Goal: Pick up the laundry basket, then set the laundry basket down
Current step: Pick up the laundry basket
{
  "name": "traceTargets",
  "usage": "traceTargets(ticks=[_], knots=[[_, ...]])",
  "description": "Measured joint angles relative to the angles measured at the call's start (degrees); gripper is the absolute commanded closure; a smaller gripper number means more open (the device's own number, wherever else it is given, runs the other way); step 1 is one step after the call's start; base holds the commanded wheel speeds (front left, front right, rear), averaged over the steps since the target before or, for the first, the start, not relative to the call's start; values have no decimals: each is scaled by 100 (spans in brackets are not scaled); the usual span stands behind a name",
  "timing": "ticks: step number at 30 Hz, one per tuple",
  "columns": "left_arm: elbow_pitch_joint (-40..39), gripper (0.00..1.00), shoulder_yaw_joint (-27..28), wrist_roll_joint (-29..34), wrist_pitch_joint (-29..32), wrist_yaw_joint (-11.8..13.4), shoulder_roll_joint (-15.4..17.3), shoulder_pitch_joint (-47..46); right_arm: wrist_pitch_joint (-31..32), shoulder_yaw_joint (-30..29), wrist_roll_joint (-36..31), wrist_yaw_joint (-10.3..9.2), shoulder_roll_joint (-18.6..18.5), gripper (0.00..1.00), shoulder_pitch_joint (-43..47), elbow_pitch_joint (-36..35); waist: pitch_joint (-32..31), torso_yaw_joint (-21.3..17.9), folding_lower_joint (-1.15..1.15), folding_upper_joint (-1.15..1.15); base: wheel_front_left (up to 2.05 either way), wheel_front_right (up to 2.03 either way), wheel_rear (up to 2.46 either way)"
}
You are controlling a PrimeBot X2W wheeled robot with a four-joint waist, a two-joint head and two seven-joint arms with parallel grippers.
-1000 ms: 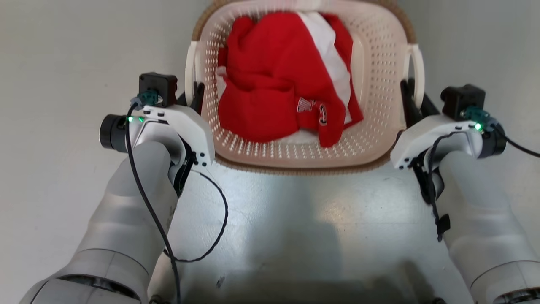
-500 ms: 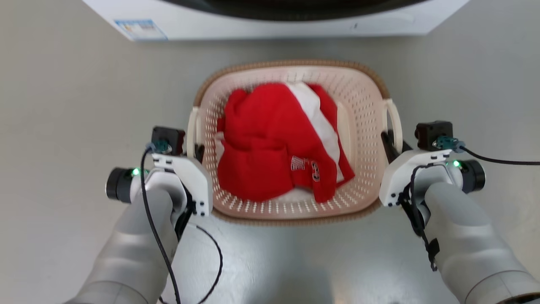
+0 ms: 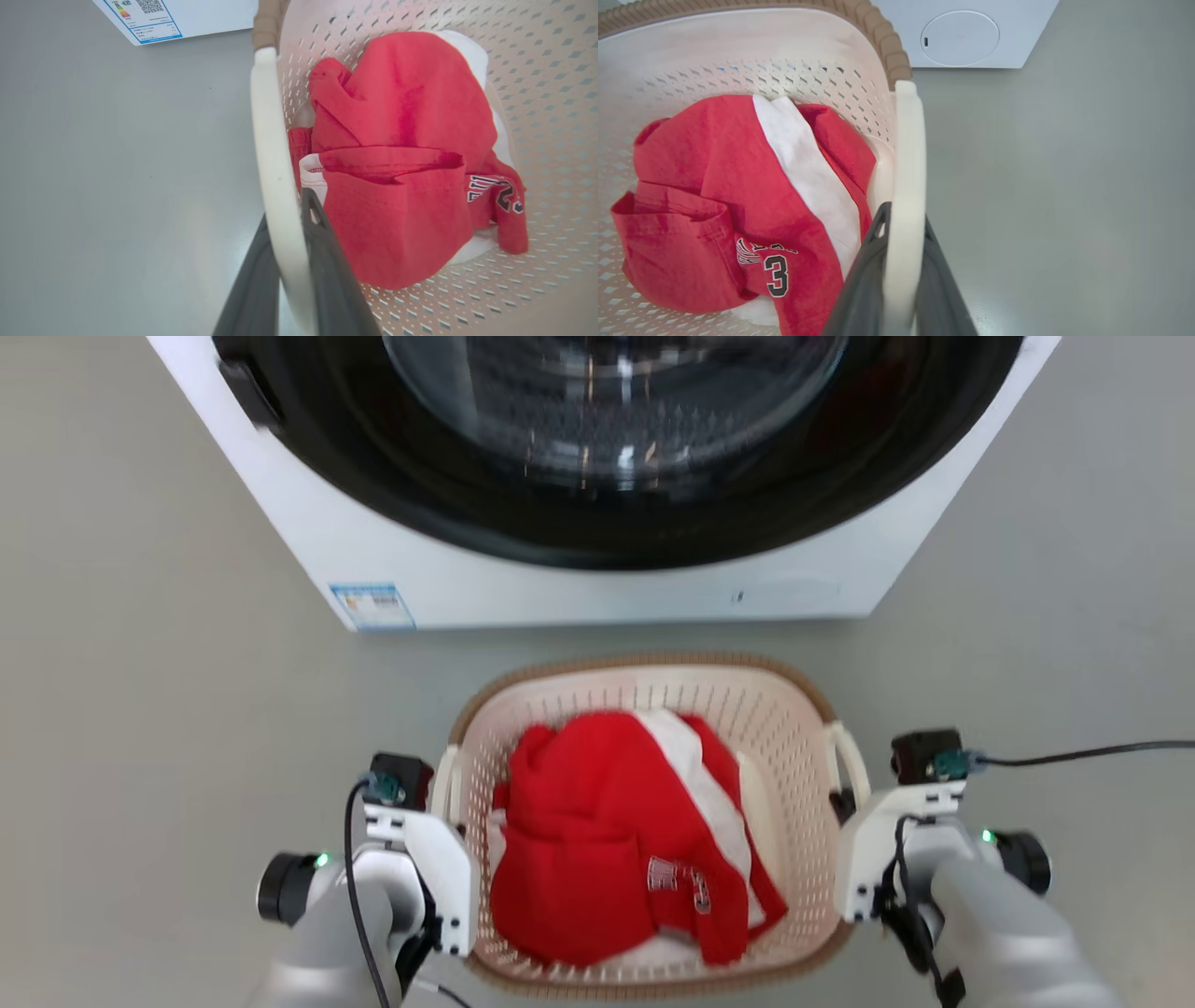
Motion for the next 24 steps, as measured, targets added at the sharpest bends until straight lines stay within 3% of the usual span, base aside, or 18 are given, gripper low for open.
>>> traceTargets(ticks=[15, 24], knots=[[-215, 100, -745, -479, 948, -1, 94, 586, 757, 645, 835, 0, 5, 100, 433, -35, -1333, -151, 0, 0, 0, 0, 0], [-498, 100, -1201, -946, 1432, 3, 198, 848, 1074, 915, 1161, -4, -7, 100, 666, -21, -1704, -57, 0, 0, 0, 0, 0]])
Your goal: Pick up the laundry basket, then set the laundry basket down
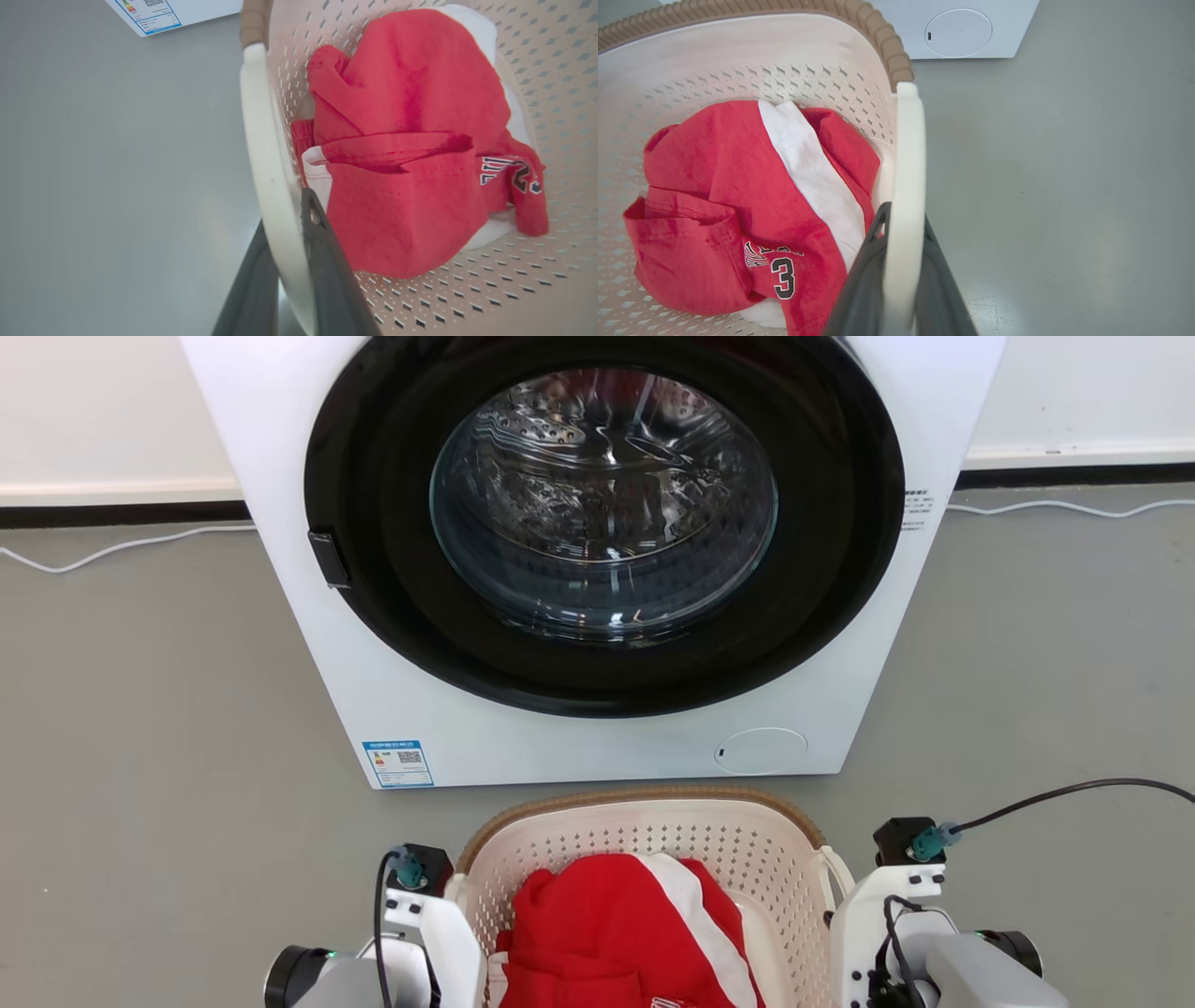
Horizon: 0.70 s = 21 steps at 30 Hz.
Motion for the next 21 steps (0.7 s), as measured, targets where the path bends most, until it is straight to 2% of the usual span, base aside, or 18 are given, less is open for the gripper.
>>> traceTargets(ticks=[21], knots=[[-175, 100, -548, -664, -24, 2, 192, 109, 57, 438, 385, -1, 0, 100, -5, 12, -44, -65, 0, 0, 0, 0, 0]])
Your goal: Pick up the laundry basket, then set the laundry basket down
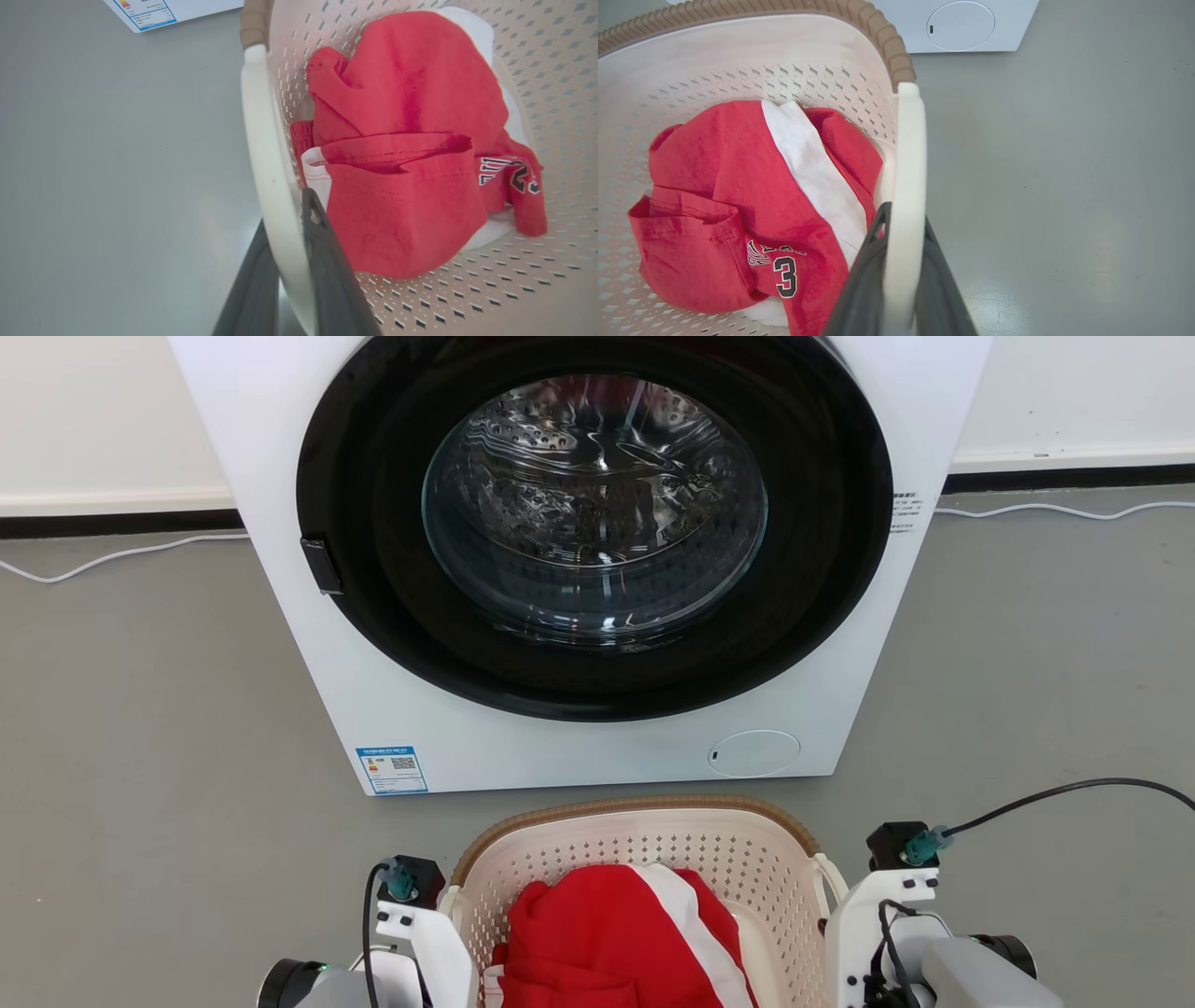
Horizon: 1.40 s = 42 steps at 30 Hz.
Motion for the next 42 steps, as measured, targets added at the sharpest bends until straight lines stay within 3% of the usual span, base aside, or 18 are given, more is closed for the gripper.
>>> traceTargets(ticks=[42], knots=[[240, 100, -689, -652, -240, -2, 13, -135, -78, 257, 328, 1, 20, 100, -20, 149, 9, -28, 0, 0, 0, 0, 0]])
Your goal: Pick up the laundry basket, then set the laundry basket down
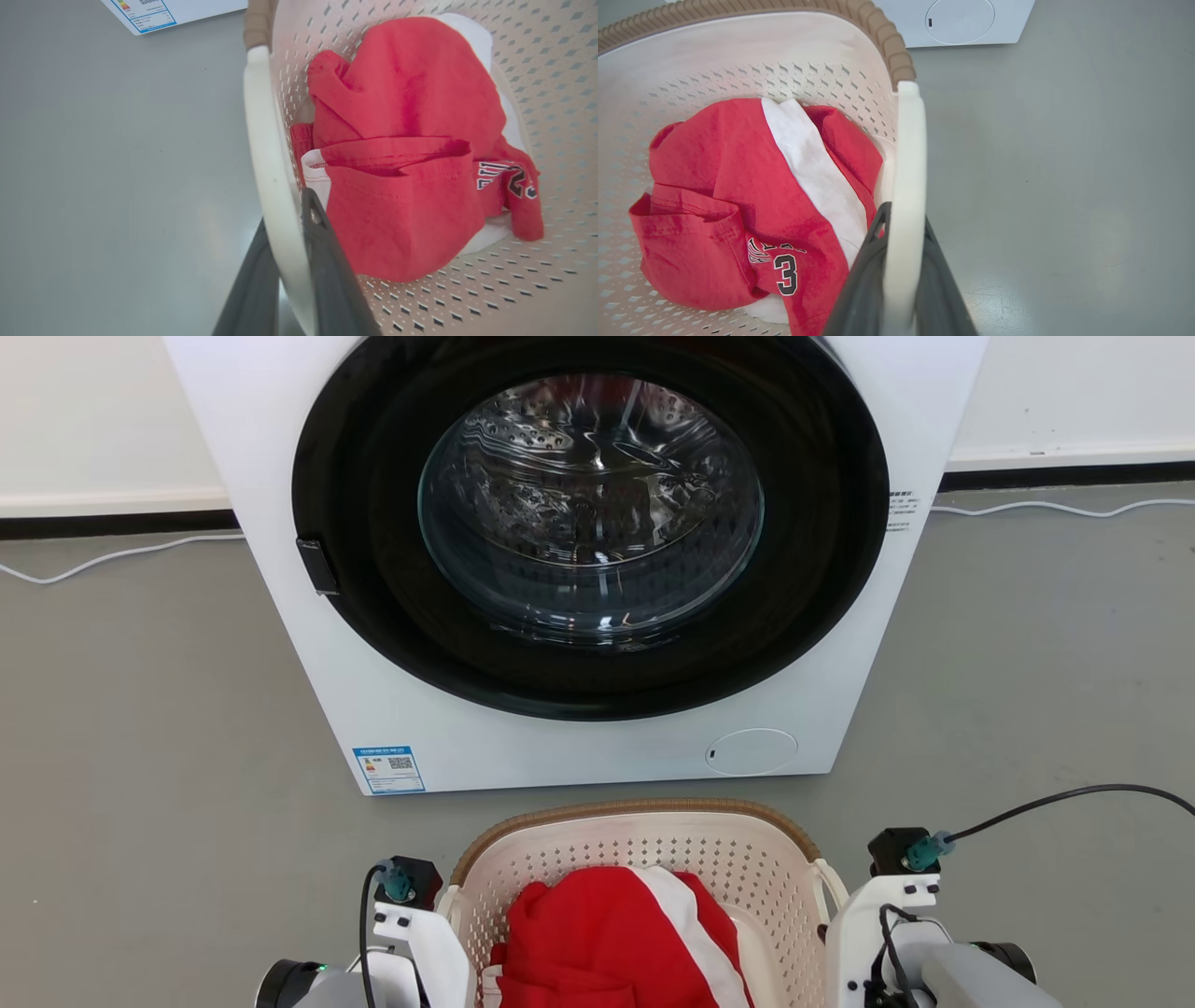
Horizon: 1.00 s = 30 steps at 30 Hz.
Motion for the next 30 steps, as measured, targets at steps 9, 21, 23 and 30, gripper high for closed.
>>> traceTargets(ticks=[9, 21, 23, 30], knots=[[77, 100, -94, -34, -111, 0, 0, -156, -146, 120, 112, 0, 1, 100, -119, -15, 265, -41, 0, 0, 0, 0, 0], [181, 100, -93, 2, -651, 69, 65, -847, -791, 152, 254, 0, -16, 100, -656, -147, 1281, -74, 0, 0, 0, 0, 0], [185, 100, -93, 10, -818, 88, 77, -970, -926, 153, 276, 0, -16, 100, -770, -146, 1485, -74, 0, 0, 0, 0, 0], [190, 100, -96, 98, -1279, 211, 120, -1466, -1475, 186, 266, 0, -22, 100, -1202, -147, 2229, -35, 0, 0, 0, 0, 0]])
